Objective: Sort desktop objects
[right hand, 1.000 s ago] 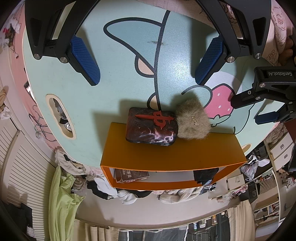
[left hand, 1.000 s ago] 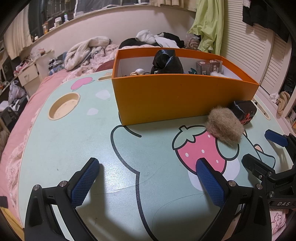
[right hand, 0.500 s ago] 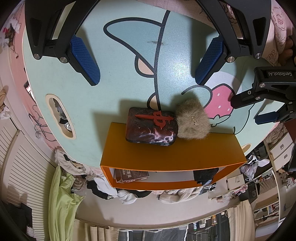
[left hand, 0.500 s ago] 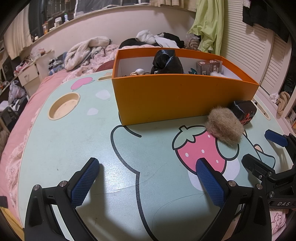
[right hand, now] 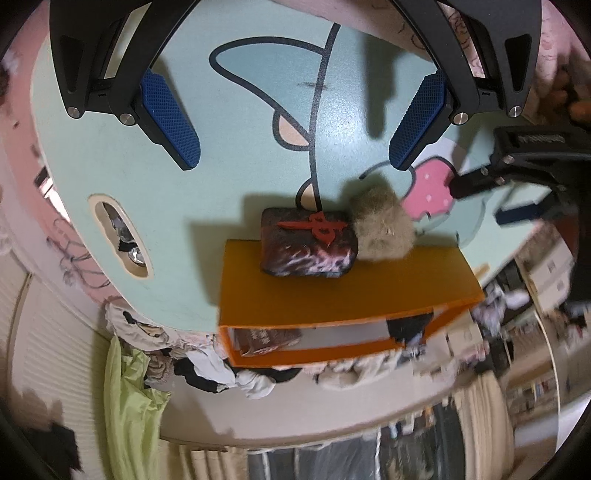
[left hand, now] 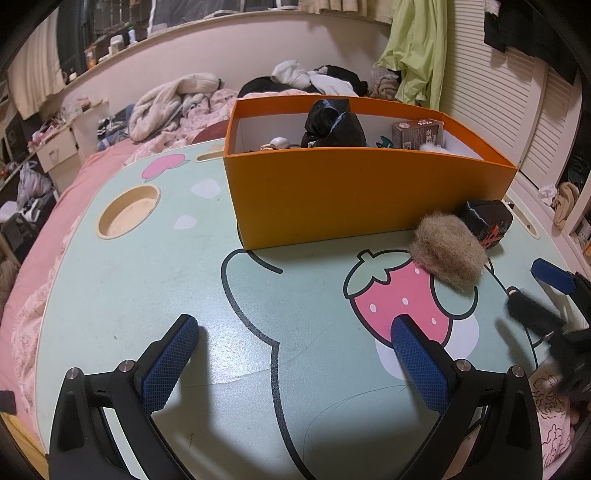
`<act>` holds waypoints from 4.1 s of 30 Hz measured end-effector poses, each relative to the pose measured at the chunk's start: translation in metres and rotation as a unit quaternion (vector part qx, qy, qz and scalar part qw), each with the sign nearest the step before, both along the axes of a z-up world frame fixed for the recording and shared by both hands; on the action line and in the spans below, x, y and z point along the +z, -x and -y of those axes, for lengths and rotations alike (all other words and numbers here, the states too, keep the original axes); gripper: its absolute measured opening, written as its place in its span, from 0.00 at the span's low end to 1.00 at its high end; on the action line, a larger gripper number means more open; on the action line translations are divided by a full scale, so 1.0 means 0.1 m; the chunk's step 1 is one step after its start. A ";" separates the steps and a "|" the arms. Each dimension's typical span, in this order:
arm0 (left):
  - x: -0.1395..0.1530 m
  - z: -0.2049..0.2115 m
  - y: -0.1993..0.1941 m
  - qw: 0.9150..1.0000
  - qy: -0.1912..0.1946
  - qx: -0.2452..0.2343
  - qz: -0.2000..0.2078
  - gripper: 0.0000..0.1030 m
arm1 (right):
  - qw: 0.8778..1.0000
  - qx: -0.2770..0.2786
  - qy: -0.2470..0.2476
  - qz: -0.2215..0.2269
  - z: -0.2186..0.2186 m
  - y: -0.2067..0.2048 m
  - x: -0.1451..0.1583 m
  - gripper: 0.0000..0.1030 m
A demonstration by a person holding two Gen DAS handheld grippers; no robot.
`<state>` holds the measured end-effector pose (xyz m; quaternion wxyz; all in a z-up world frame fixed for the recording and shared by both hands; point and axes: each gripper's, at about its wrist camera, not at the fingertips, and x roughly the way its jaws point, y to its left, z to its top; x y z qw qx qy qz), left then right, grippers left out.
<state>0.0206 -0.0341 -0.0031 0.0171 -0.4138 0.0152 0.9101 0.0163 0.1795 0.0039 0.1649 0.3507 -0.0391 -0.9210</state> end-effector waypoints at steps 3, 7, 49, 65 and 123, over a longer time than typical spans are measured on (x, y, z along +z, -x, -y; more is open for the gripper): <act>0.03 -0.02 -0.03 1.000 0.000 -0.005 0.004 1.00 | 0.997 -0.009 0.073 -0.007 -0.20 0.00 0.01 0.99; 0.25 -0.20 -0.02 0.998 -0.037 -0.055 -0.019 1.00 | 0.993 -0.019 0.118 -0.015 -0.30 0.01 0.02 0.95; 0.32 0.11 -0.38 0.991 -0.089 -0.028 -0.093 0.38 | 0.999 0.002 -0.011 0.047 0.19 0.36 0.15 0.60; 0.76 -0.06 1.09 0.991 -0.112 -0.026 -0.074 0.96 | 0.997 0.008 -0.068 0.028 0.56 1.16 0.63 0.70; -0.01 0.00 0.11 0.999 -0.009 0.037 0.013 1.00 | 0.992 0.015 -0.116 0.040 0.49 0.28 -0.14 0.96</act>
